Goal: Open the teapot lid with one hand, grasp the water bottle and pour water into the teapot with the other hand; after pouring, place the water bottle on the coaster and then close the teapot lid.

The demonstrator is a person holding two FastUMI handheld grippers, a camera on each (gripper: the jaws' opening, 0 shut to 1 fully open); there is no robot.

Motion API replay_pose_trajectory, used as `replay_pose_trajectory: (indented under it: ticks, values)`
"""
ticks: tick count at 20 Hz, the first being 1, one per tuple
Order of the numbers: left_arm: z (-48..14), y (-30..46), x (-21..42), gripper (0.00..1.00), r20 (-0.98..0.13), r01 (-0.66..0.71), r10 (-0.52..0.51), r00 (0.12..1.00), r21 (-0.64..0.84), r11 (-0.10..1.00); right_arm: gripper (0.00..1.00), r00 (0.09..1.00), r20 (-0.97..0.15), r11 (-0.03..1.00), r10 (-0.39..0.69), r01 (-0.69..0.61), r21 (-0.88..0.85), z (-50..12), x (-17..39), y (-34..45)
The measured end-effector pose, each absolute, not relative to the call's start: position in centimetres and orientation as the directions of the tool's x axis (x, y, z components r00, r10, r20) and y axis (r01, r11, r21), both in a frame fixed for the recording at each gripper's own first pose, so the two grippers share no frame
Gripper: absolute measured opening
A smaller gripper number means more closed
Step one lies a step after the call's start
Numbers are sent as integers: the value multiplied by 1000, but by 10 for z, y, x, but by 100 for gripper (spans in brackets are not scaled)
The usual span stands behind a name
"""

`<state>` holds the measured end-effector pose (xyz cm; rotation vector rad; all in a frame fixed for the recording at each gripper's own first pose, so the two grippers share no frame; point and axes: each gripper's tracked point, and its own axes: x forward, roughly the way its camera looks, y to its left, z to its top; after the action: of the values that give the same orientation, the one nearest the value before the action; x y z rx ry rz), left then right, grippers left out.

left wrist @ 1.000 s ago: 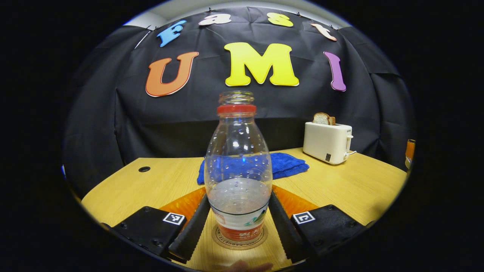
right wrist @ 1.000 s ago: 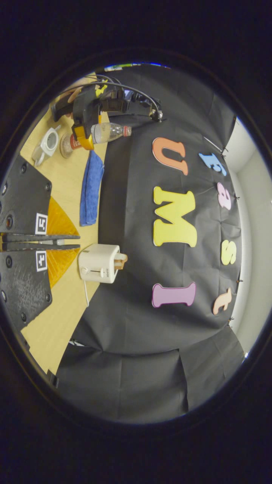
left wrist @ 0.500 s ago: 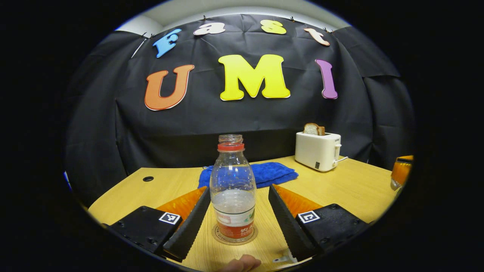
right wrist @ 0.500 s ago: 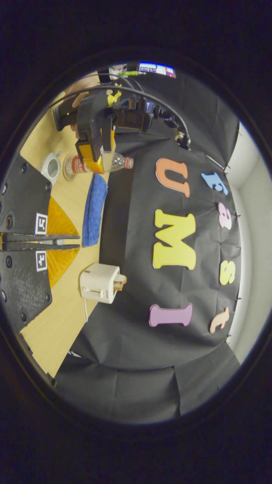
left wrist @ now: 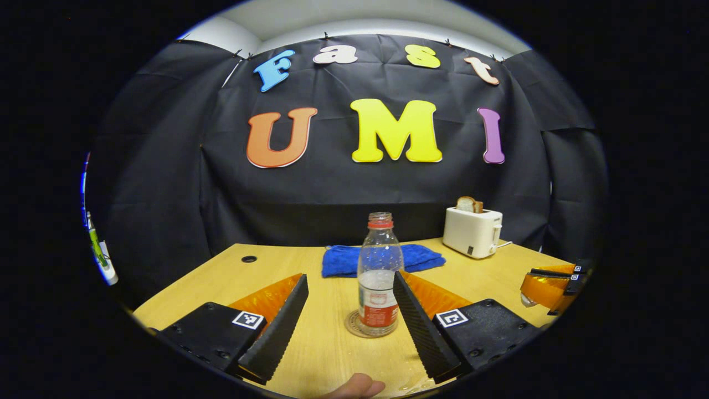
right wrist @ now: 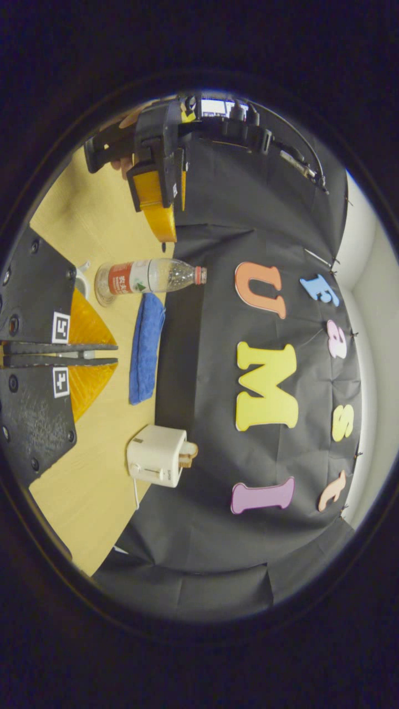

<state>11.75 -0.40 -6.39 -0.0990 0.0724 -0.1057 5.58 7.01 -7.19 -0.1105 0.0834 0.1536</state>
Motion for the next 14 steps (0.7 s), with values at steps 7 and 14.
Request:
replay_pose_trajectory:
  ticks: [7, 14]
  values:
    - [-64, 12, 77, 97, -92, 85, -92, 992, -78, 993, 1, 957, -86, 955, 276, -283, -88, -88, 64, 120]
    - [-47, 31, 59, 96, -80, 48, -56, 995, -90, 995, 1, 935, -123, 941, 332, -337, -21, -114, 75, 141]
